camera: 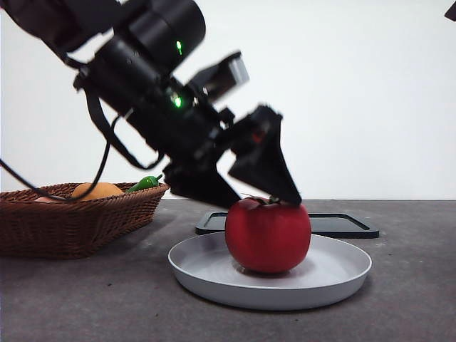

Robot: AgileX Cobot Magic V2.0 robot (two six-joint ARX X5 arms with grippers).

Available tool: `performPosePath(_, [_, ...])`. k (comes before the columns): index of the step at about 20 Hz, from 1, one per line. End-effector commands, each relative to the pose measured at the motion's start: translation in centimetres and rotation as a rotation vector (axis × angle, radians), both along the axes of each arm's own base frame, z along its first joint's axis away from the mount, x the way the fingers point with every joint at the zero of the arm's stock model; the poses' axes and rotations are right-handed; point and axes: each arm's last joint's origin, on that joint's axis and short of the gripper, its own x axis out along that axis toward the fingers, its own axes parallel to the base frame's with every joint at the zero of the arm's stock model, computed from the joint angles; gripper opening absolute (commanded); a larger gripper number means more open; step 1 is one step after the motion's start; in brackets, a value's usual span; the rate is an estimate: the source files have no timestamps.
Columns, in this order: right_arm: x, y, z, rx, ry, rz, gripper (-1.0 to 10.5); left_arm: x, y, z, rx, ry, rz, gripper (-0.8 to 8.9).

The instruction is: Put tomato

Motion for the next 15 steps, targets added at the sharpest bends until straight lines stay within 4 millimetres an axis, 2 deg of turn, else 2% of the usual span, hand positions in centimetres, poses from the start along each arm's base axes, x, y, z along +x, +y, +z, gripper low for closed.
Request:
performPosePath(1, [0.0,0.1,0.5,0.006,-0.018,0.006,4.3,-0.1,0.1,2.2,-0.052,-0.051,0.006,4.69])
performPosePath(6, [0.0,0.1,0.5,0.006,-0.019,0.006,4.3,-0.8,3.0,6.3,-0.093,-0.1,0.058,4.68])
performPosePath(11, [0.1,0.1,0.5,0.0,-0.027,0.004,4.3,-2.5,8.1,10.8,-0.116,-0.126,0.166,4.67])
performPosePath(15, [0.1,0.0,0.5,-0.016,-0.038,-0.012,4.3,-4.7,11.9,12.7,-0.09,-0.093,0.251,4.65])
